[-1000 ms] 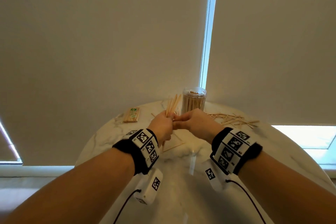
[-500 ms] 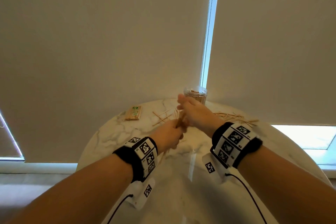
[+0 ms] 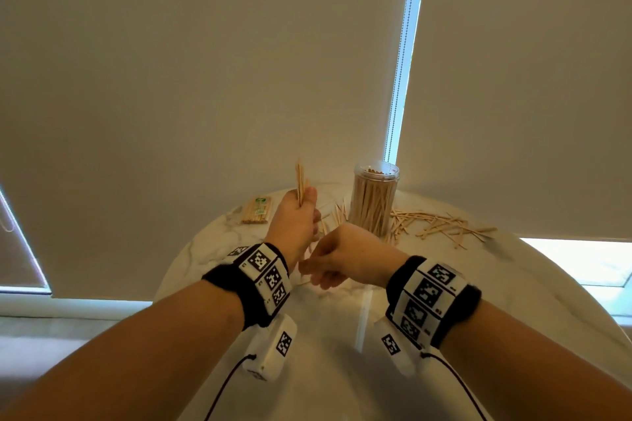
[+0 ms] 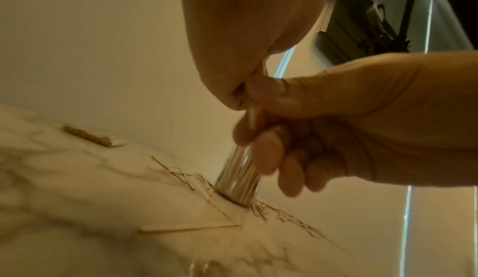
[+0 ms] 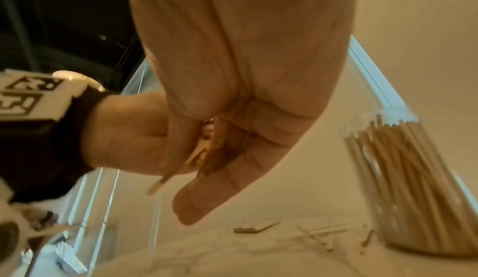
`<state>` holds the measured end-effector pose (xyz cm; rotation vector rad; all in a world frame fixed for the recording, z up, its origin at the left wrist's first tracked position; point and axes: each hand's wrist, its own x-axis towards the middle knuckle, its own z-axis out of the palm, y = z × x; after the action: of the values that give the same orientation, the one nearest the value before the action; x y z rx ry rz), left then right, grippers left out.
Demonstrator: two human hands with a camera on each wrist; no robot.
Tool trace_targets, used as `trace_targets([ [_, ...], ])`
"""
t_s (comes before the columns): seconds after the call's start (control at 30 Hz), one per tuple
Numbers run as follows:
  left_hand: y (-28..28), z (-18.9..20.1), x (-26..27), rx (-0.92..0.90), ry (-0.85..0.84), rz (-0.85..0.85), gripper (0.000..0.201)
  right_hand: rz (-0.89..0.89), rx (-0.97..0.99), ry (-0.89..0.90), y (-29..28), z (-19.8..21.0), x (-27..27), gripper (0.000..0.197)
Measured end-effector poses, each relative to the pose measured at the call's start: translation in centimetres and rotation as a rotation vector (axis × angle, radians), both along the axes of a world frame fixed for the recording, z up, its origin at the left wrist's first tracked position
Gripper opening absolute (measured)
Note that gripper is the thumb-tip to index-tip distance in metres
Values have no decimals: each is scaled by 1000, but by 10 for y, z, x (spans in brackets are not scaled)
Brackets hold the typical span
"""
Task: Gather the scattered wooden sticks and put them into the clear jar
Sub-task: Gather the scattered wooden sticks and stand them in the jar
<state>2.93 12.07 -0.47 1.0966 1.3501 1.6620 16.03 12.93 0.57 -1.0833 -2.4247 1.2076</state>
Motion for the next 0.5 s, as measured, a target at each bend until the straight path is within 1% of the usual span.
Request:
trace_targets([
  [0.03, 1, 0, -7, -35, 137, 36, 31, -13, 67, -70, 6, -2, 1, 28],
  [0.1, 7, 2, -23, -104, 432, 119, 38, -42, 223, -235, 21, -7, 2, 26],
  [0.13, 11, 5, -30, -132, 563, 139, 39, -42, 307, -331, 27, -9, 2, 25],
  [0.2, 24, 12, -43, -207, 765, 146, 37, 3, 430, -531, 36, -16, -1, 34],
  [0.27, 44, 18, -56, -293, 865, 159, 33, 73, 487, -674, 41, -22, -6, 35],
  [0.33, 67, 21, -66, -368, 914, 167, 26, 122, 505, -748, 45, -27, -8, 29],
  [0.37, 79, 21, -69, -403, 924, 170, 25, 147, 495, -780, 48, -29, -8, 29],
  [0.43, 100, 18, -72, -478, 931, 159, 26, 158, 447, -807, 55, -32, -6, 32],
  [0.5, 122, 11, -73, -566, 959, 154, 23, 95, 425, -778, 67, -32, -5, 32],
])
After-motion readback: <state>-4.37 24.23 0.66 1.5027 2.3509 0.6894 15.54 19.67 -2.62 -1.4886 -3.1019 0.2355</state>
